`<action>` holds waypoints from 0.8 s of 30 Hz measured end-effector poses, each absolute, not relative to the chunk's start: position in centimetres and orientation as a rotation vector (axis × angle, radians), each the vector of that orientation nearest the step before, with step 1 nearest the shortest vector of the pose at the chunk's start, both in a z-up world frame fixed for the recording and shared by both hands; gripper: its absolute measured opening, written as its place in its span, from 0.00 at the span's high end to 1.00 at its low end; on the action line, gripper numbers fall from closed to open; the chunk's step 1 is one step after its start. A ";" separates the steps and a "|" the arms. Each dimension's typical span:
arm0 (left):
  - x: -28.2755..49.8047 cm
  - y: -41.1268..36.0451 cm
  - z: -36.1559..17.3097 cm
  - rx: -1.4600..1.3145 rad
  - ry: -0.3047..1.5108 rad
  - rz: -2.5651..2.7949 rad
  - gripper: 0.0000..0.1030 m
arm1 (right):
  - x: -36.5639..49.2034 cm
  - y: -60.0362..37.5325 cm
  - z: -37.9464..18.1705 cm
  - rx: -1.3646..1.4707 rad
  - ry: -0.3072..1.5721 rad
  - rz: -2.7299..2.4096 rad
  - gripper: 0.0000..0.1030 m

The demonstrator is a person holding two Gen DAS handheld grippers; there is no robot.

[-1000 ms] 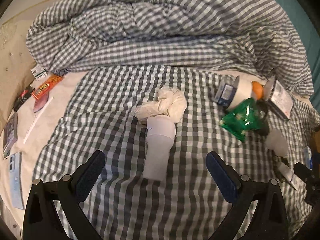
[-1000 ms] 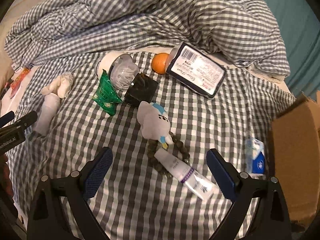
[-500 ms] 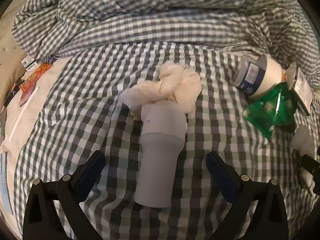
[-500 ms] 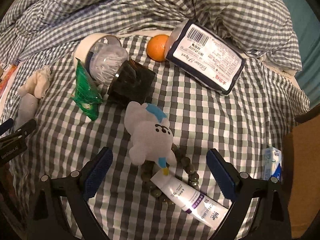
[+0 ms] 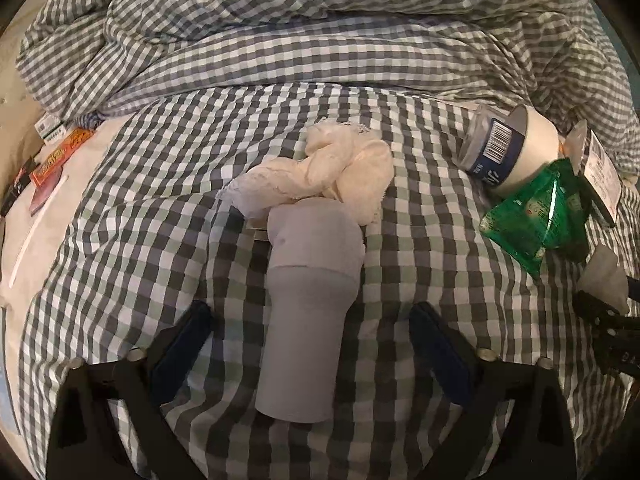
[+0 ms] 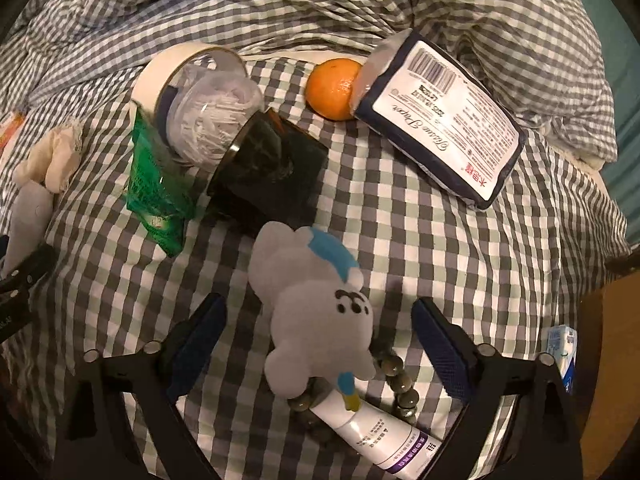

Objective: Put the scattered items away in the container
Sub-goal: 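Grasp white bottle with left gripper while right gripper grasps white-blue plush toy, then lift white bottle with left gripper while right lifts plush toy toward box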

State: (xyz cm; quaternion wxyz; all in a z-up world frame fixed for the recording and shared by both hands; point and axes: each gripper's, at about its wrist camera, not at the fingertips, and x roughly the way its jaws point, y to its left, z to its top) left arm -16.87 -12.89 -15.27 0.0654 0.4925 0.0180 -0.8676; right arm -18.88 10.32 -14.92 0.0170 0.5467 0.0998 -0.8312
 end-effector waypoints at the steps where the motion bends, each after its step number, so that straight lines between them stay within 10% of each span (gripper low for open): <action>1: -16.8 -12.8 -15.1 1.476 0.047 -2.619 0.42 | -18.9 10.2 -15.0 1.707 0.321 -2.580 0.31; 3: -16.8 -12.7 -14.7 1.491 0.054 -2.610 0.61 | -18.9 10.3 -15.1 1.720 0.318 -2.559 0.51; 10: -16.3 -12.9 -13.9 1.483 0.069 -2.617 0.61 | -18.3 10.8 -13.7 1.691 0.277 -2.590 0.63; 24: -14.4 -13.0 -10.6 1.417 0.055 -2.650 0.61 | -16.7 12.2 -11.4 1.620 0.112 -2.563 0.63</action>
